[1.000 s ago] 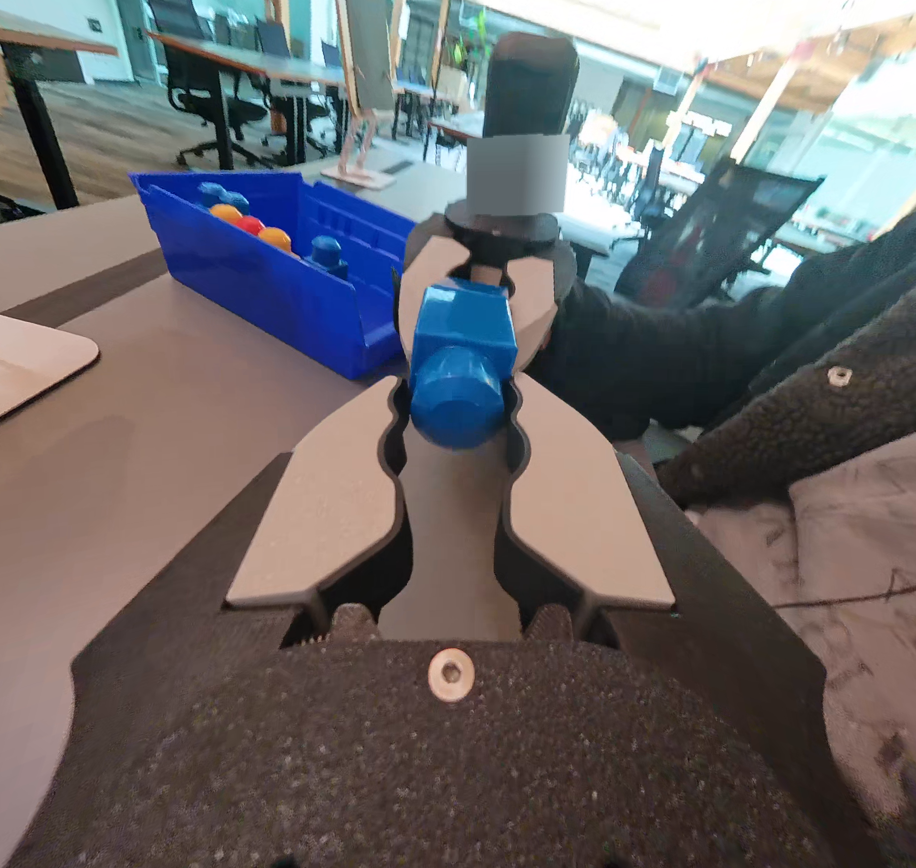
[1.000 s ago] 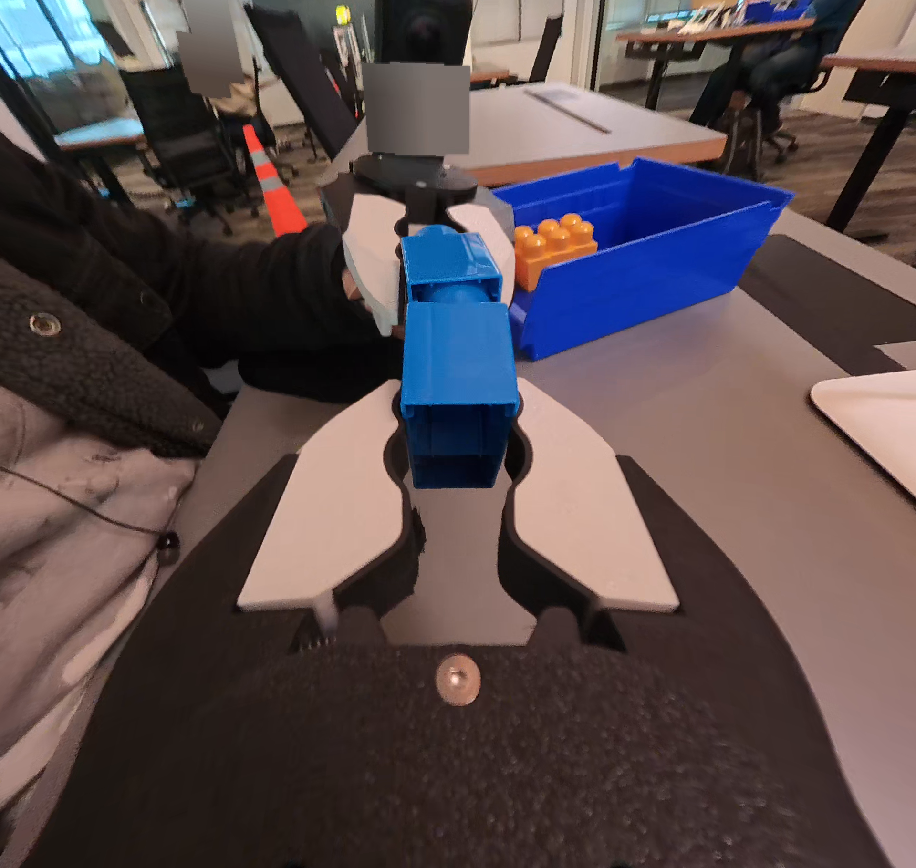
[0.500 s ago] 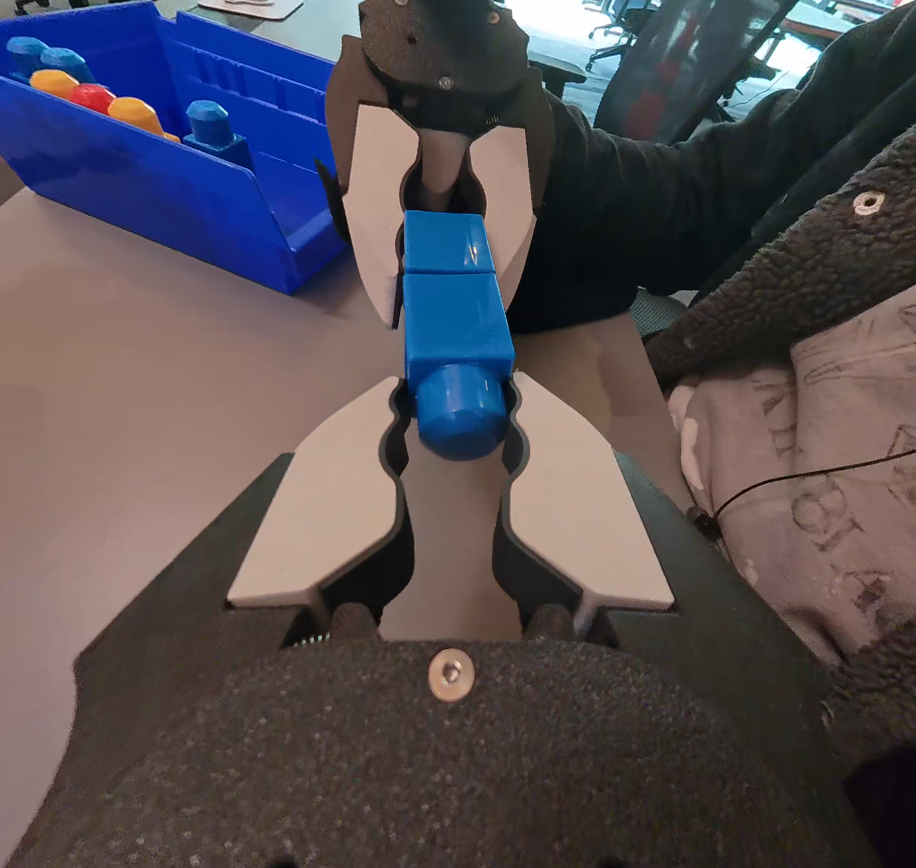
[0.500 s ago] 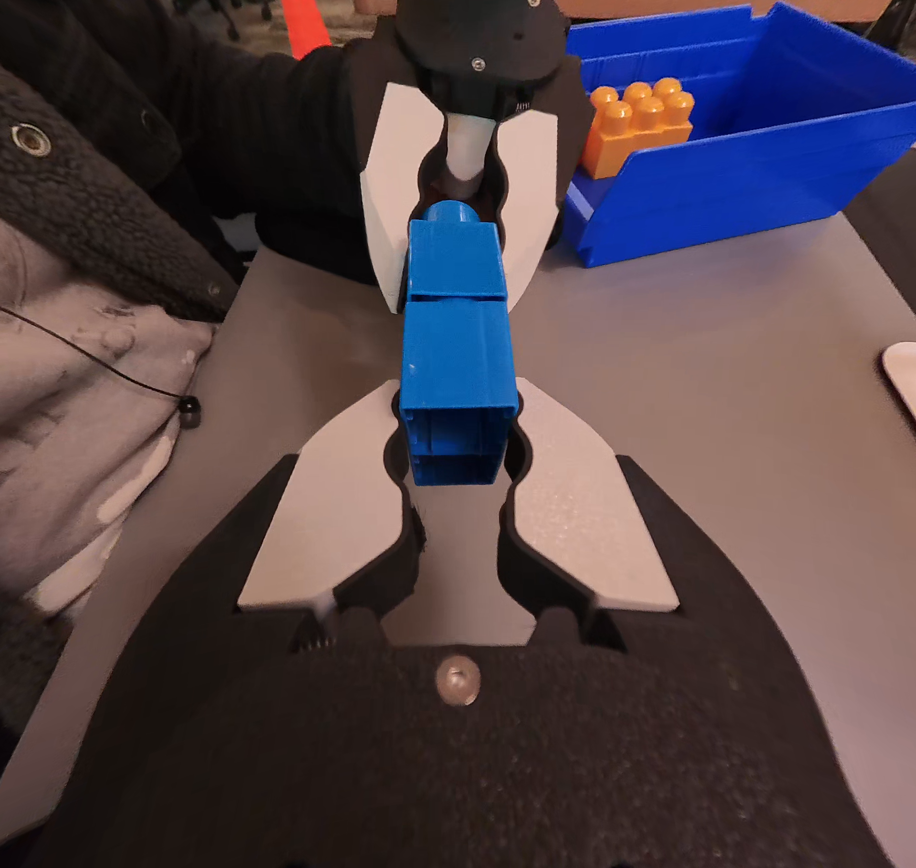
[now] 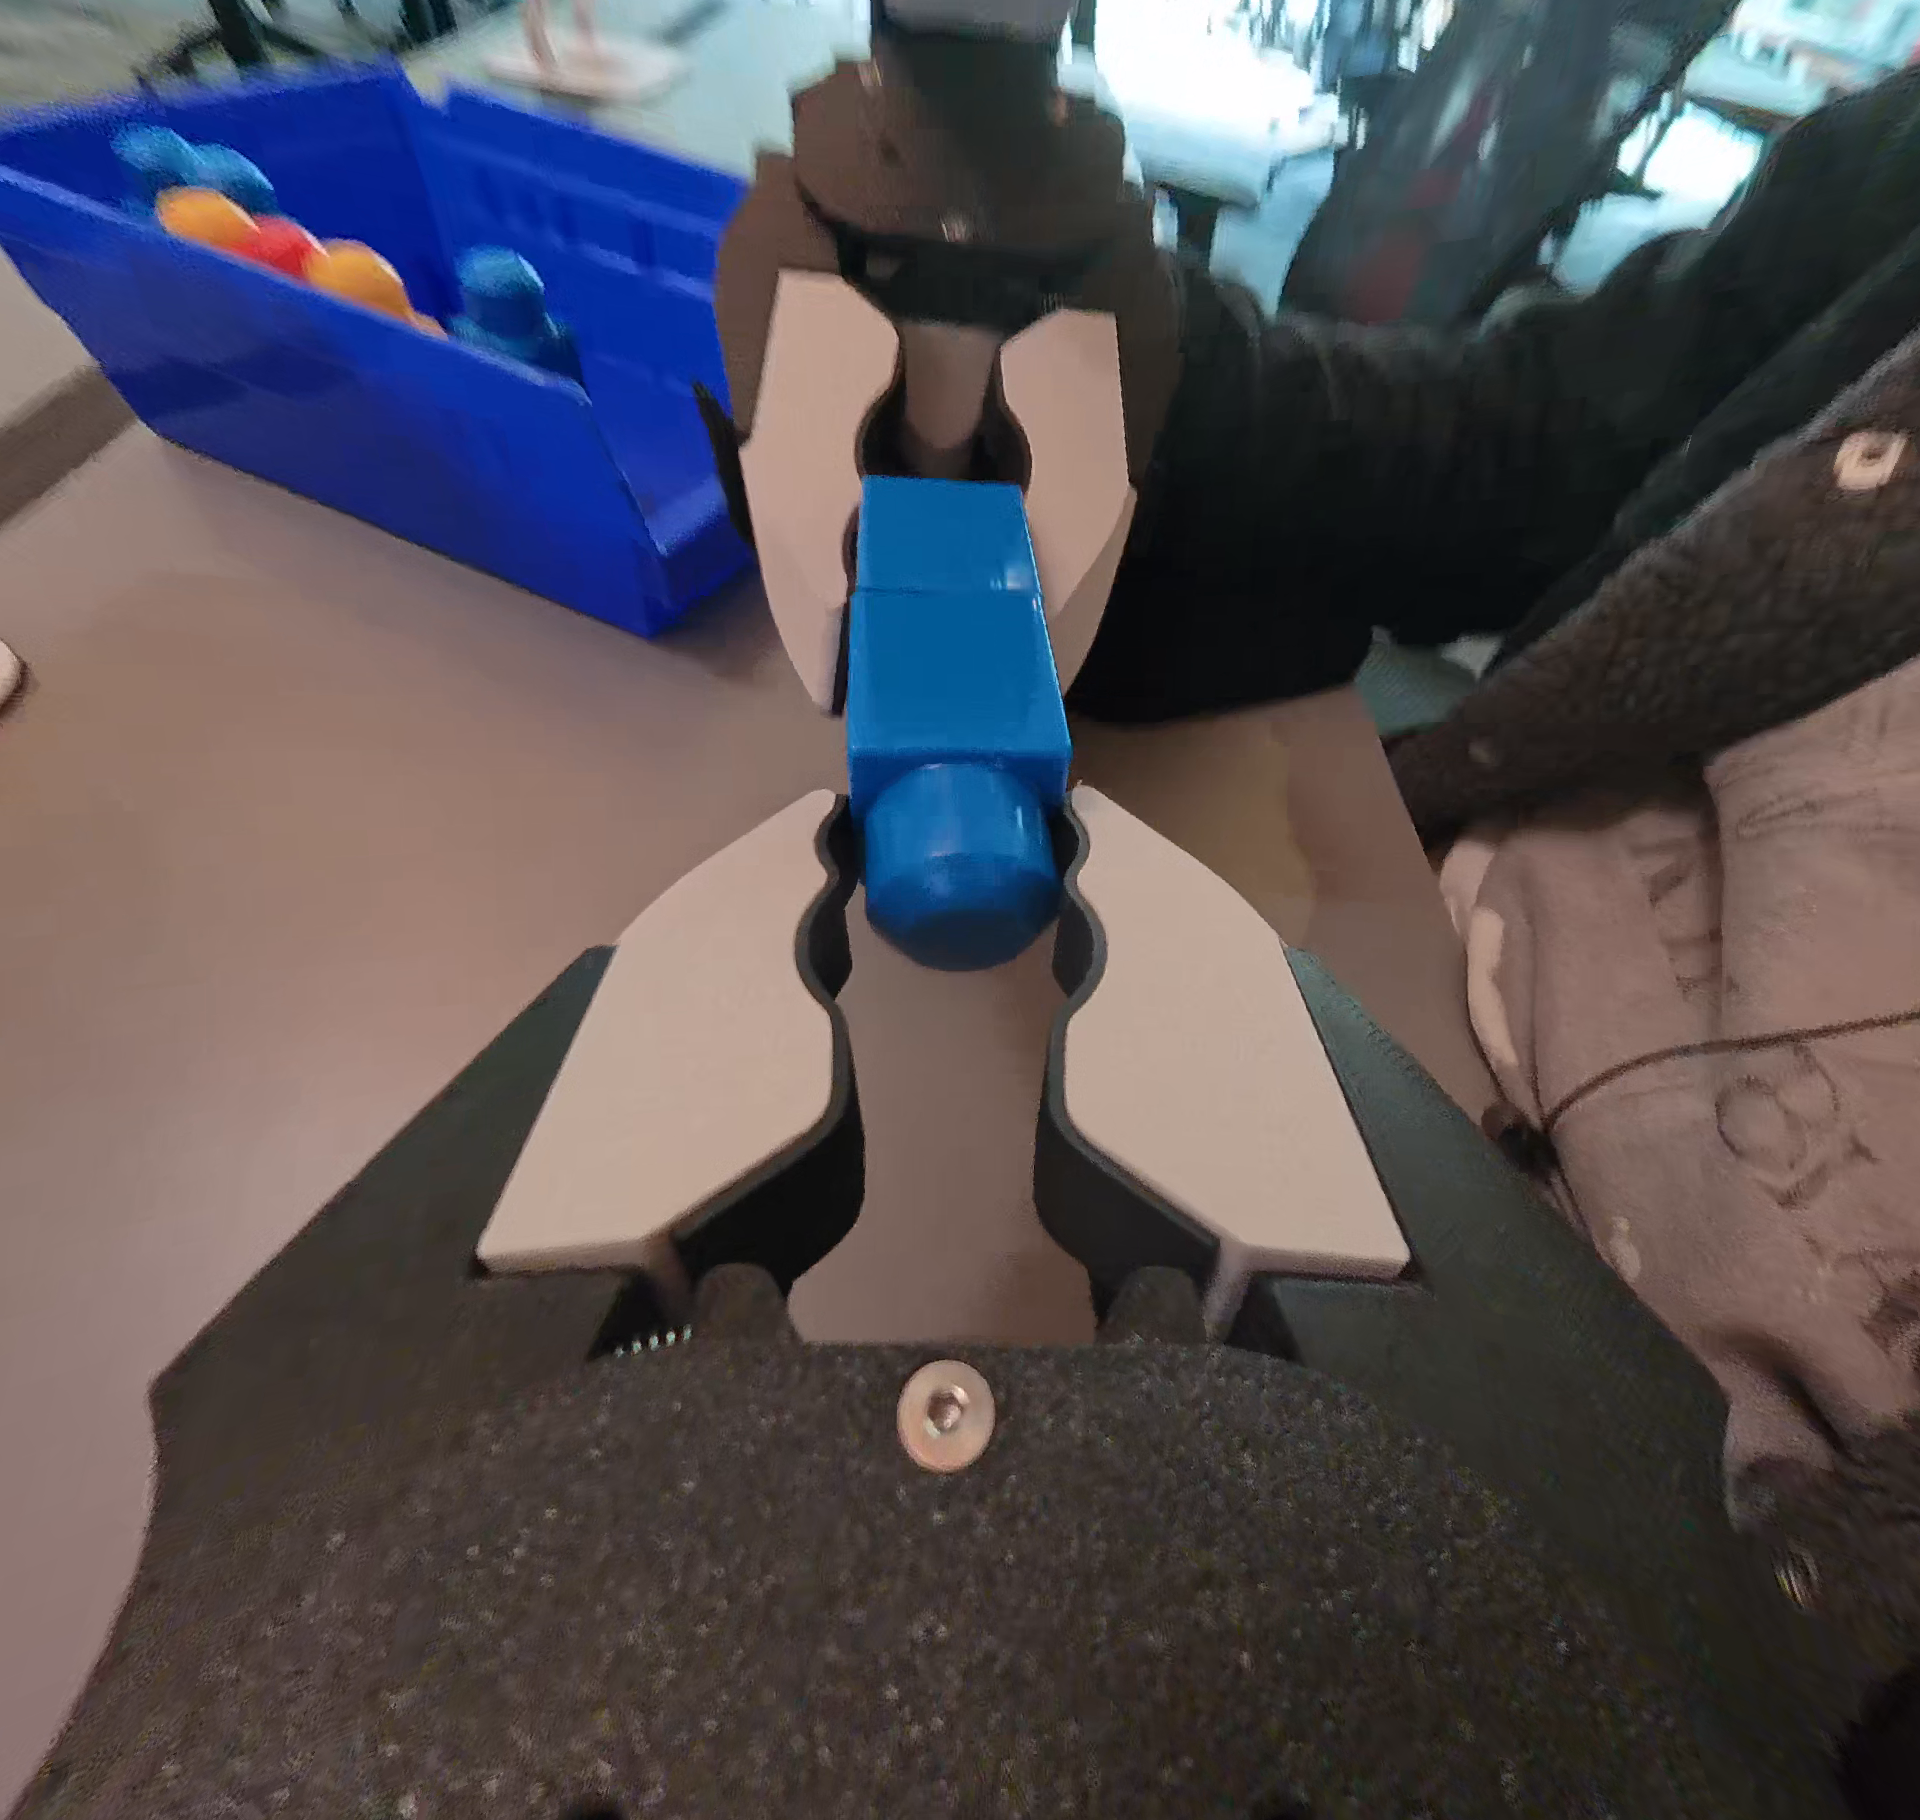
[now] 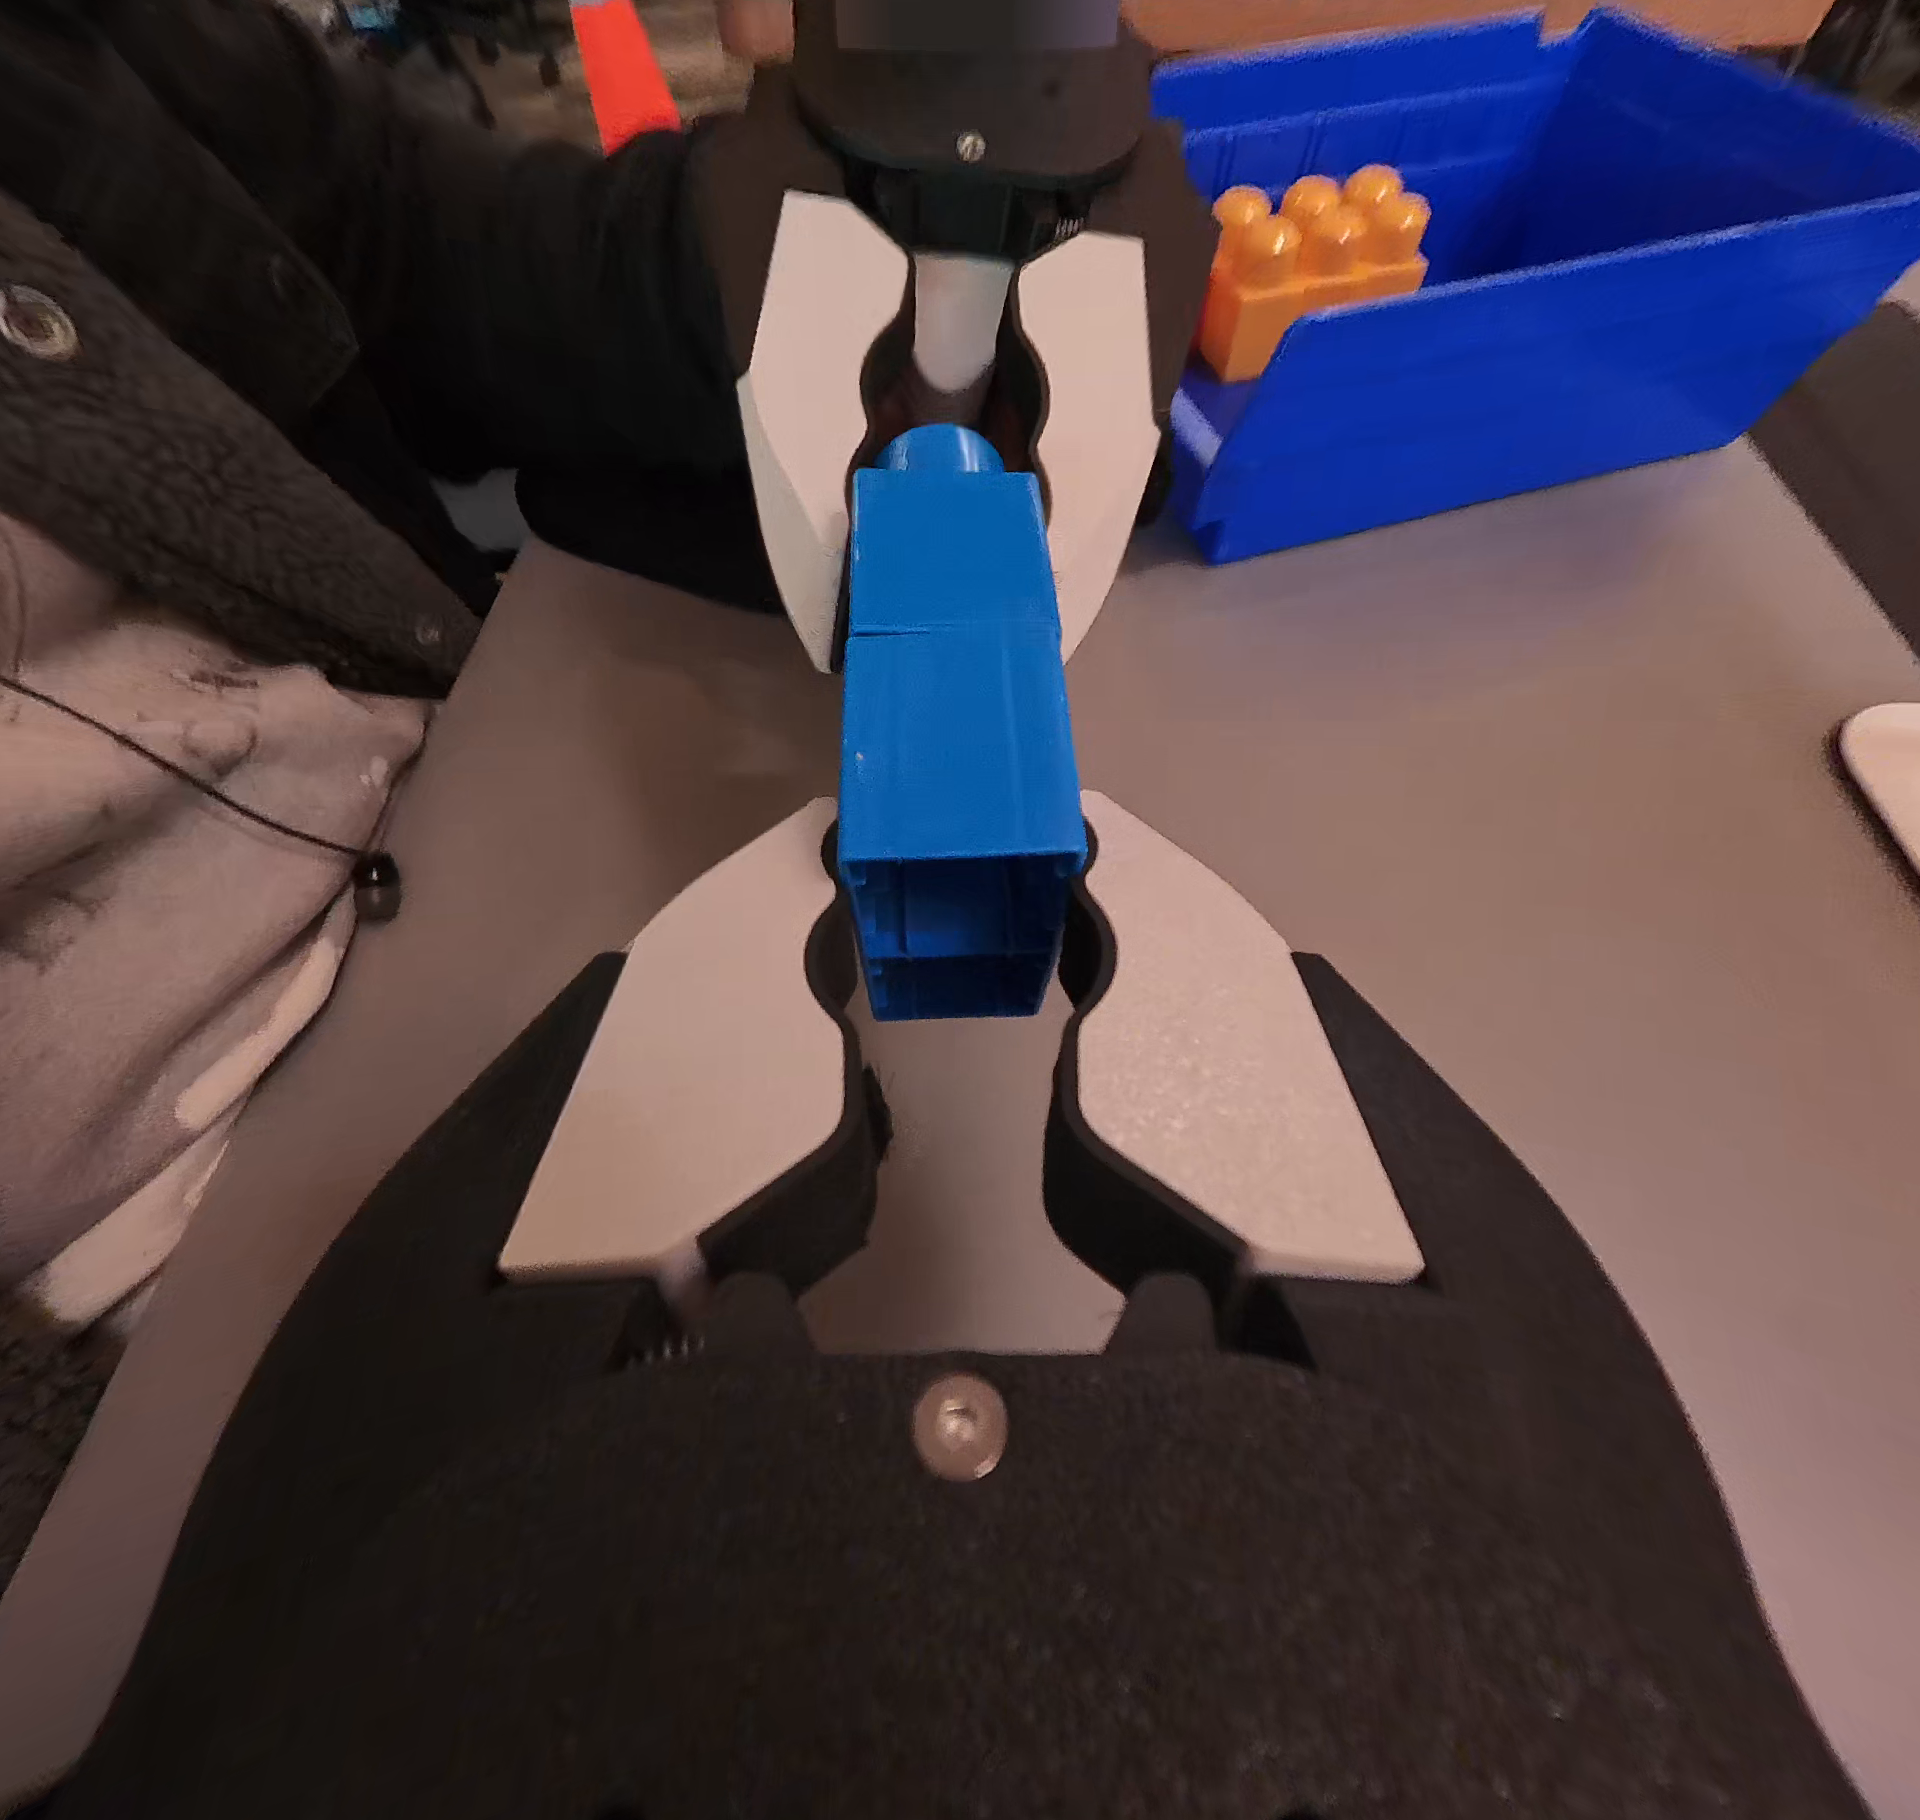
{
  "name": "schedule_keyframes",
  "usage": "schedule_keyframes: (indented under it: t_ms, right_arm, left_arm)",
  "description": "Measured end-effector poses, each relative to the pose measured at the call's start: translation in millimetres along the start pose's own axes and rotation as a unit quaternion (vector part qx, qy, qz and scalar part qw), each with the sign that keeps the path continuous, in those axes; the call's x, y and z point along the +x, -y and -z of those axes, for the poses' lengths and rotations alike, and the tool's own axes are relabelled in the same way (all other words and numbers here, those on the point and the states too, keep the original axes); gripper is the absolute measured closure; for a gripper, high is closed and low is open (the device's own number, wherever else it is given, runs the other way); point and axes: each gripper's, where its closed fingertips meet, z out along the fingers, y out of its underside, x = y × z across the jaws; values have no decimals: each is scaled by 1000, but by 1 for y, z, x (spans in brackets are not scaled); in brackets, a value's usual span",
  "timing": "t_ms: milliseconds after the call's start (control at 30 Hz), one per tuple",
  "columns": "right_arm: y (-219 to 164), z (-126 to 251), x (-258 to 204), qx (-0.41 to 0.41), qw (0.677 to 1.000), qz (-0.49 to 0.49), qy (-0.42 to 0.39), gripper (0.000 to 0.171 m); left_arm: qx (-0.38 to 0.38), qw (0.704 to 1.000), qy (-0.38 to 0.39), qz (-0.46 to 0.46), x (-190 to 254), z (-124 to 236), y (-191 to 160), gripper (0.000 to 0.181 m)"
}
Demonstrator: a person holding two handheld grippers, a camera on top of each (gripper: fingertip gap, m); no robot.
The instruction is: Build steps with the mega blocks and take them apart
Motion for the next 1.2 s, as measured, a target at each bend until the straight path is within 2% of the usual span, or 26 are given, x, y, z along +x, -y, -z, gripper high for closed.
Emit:
schedule_keyframes:
  t_ms: [67,133,200,333,400,533,633,700,867,933,1033,1133,1200]
  right_arm:
    - [11,5,3,35,999,-6,-7,135]
    - [26,12,6,89,996,-16,-11,135]
    - [44,22,10,161,986,-34,-11,135]
    - [72,39,11,293,954,-65,3,135]
    - [79,42,12,334,939,-81,7,135]
    - [82,36,15,368,924,-99,4,135]
    - [81,27,14,368,925,-95,-4,135]
    - [81,24,12,370,925,-90,-7,135]
    - [74,17,8,311,948,-67,-2,135]
    - [60,10,10,240,969,-49,-12,135]
    - [26,0,19,108,993,-26,-44,134]
    - [-3,1,25,8,998,1,-63,134]
    - [-12,7,28,-27,996,17,-80,132]
  left_arm:
    - [40,999,16,2,-4,4,14,145]
    - [70,997,32,-1,-8,6,22,129]
    - [101,994,40,7,-10,7,29,124]
    - [156,987,44,19,-9,2,41,124]
    - [177,983,53,20,-8,-1,47,128]
    - [214,974,53,43,-7,-6,54,132]
    - [229,971,54,50,-5,-8,58,135]
    - [231,970,59,58,-9,-6,57,144]
    - [176,983,52,30,-7,-3,50,144]
    - [137,989,59,15,-11,0,42,144]
    - [49,992,109,-32,-22,-1,21,144]
    - [-15,992,123,-33,-27,-6,4,144]
    - [-41,991,124,-26,-29,-9,-6,144]
